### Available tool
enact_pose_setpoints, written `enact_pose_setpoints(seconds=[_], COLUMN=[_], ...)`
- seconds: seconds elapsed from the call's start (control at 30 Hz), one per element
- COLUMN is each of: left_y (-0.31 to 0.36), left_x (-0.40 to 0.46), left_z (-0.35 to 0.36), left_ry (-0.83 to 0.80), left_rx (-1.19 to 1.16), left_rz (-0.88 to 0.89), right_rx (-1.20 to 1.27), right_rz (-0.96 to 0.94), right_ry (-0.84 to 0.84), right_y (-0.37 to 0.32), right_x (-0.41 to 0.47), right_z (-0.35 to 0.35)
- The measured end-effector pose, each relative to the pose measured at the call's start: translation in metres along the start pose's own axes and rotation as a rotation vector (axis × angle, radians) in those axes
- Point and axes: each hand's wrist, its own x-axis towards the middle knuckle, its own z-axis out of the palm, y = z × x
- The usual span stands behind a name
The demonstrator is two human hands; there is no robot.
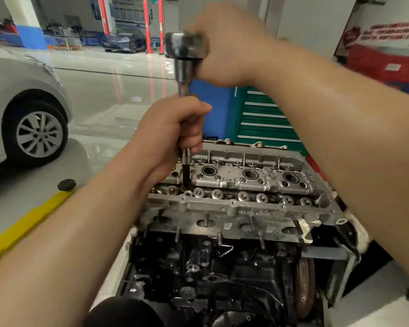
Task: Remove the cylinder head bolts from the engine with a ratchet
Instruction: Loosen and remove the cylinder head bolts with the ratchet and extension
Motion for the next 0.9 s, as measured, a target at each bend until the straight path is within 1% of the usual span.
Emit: enact_pose_setpoints(seconds=[0.03, 0.07, 0.13, 0.17, 0.2, 0.27, 0.33, 0.37, 0.43, 0.47, 0.5, 0.53, 0.57, 0.6, 0.63, 0.67, 0.7, 0.73, 0.77, 0.8, 0.83, 0.87, 0.9], left_y=[0.003, 0.005, 0.006, 0.006, 0.004, -0.001, -0.005, -0.004, 0.003, 0.008, 0.012, 0.014, 0.012, 0.009, 0.006, 0.003, 0.000, -0.003, -0.004, -0.001, 0.002, 0.008, 0.014], left_x=[0.001, 0.002, 0.004, 0.002, 0.000, -0.004, -0.006, -0.003, 0.002, 0.006, 0.009, 0.012, 0.016, 0.018, 0.016, 0.014, 0.011, 0.008, 0.009, 0.010, 0.012, 0.014, 0.015], left_z=[-0.002, -0.004, -0.008, -0.007, -0.005, 0.006, 0.014, 0.014, 0.009, 0.005, 0.002, -0.001, -0.004, -0.004, -0.001, 0.005, 0.010, 0.015, 0.015, 0.011, 0.006, -0.001, -0.008], left_ry=[-0.073, -0.094, 0.027, 0.106, 0.185, 0.284, 0.329, 0.280, 0.051, -0.055, -0.152, -0.205, -0.181, -0.092, 0.034, 0.179, 0.296, 0.373, 0.393, 0.329, 0.177, -0.027, -0.214], left_rx=[0.020, 0.089, 0.317, 0.370, 0.360, 0.285, 0.220, 0.134, 0.015, 0.009, 0.003, 0.001, 0.013, 0.067, 0.153, 0.232, 0.247, 0.204, 0.133, 0.058, -0.013, -0.065, -0.087], left_rz=[-0.021, -0.022, 0.020, 0.050, 0.087, 0.180, 0.216, 0.192, 0.081, 0.020, -0.026, -0.049, -0.063, -0.046, 0.004, 0.085, 0.168, 0.220, 0.237, 0.204, 0.120, 0.017, -0.061], right_rx=[0.045, 0.049, -0.050, -0.155, -0.254, -0.371, -0.335, -0.257, -0.030, 0.063, 0.106, 0.096, 0.038, -0.073, -0.200, -0.298, -0.337, -0.340, -0.322, -0.279, -0.209, -0.109, 0.004], right_rz=[0.006, 0.033, 0.146, 0.186, 0.195, 0.143, 0.086, 0.055, -0.029, -0.037, -0.005, 0.047, 0.107, 0.154, 0.161, 0.129, 0.073, 0.026, 0.006, 0.015, 0.028, 0.030, 0.009], right_ry=[-0.010, -0.013, 0.005, 0.036, 0.082, 0.198, 0.246, 0.222, 0.123, 0.083, 0.057, 0.044, 0.036, 0.035, 0.054, 0.086, 0.122, 0.125, 0.107, 0.068, 0.023, -0.017, -0.016], right_y=[0.004, 0.007, 0.011, 0.010, 0.007, -0.006, -0.012, -0.010, -0.003, 0.000, 0.003, 0.005, 0.007, 0.007, 0.003, -0.002, -0.008, -0.012, -0.014, -0.013, -0.009, -0.004, -0.001], right_x=[-0.001, -0.003, -0.005, -0.007, -0.010, -0.014, -0.013, -0.010, -0.010, -0.011, -0.012, -0.013, -0.012, -0.012, -0.012, -0.012, -0.013, -0.013, -0.012, -0.012, -0.010, -0.009, -0.009], right_z=[0.002, 0.004, 0.004, 0.003, 0.001, -0.002, -0.003, -0.002, 0.000, 0.002, 0.001, 0.000, -0.001, -0.003, -0.004, -0.003, -0.002, -0.001, 0.000, 0.000, 0.000, -0.001, -0.001])
